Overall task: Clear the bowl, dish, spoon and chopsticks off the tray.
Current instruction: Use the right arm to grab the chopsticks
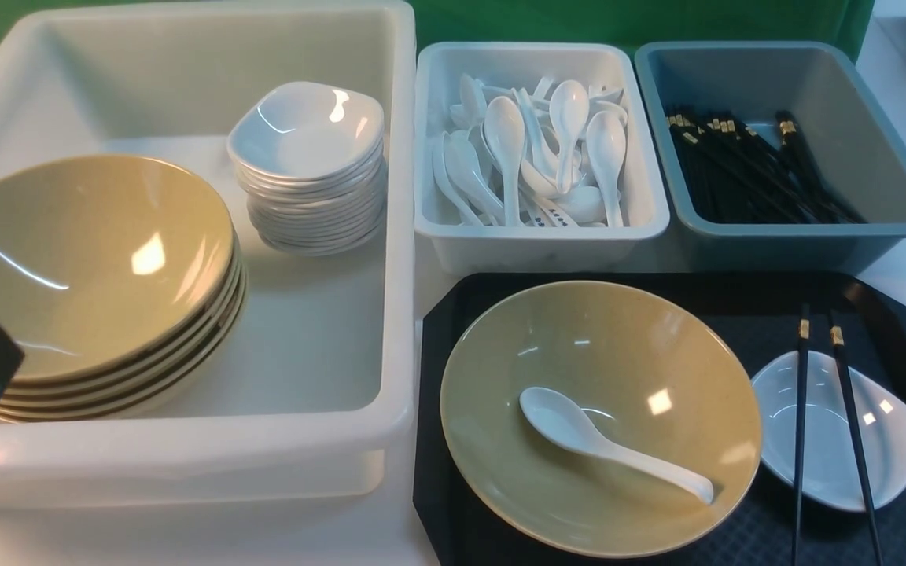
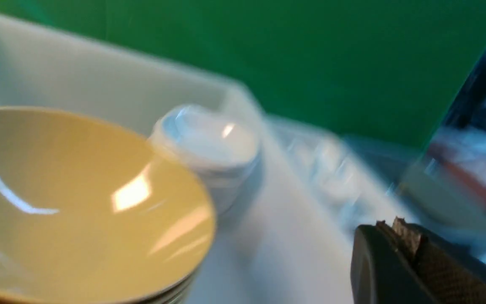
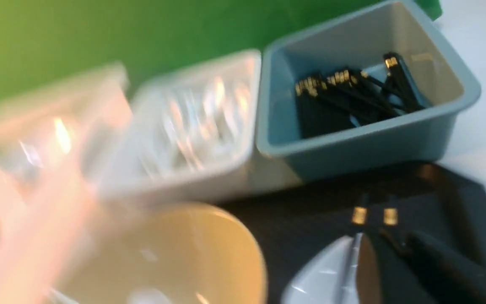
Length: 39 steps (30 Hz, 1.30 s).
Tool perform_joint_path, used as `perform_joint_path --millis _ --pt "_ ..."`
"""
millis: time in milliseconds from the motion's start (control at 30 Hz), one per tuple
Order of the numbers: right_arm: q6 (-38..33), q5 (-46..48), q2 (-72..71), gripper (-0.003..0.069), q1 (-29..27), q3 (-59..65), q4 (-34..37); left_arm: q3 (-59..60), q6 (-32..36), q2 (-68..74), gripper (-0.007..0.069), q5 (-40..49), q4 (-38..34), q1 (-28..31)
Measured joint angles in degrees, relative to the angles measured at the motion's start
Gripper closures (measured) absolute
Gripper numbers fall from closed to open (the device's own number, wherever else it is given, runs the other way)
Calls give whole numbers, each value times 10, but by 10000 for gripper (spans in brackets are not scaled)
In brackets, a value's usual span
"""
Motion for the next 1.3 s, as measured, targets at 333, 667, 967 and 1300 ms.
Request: perform_joint_path --millis 333,667,967,1300 --pt "-278 361 333 625 4 -286 0 -218 -48 263 636 255 283 -129" --pt "-218 335 505 521 4 -316 1 -353 -52 452 636 287 327 -376" --pt "-121 272 607 120 4 -316 2 -362 -52 512 636 270 322 -485" --pt "-50 208 713 19 4 -319 2 -362 -51 516 636 272 318 -496"
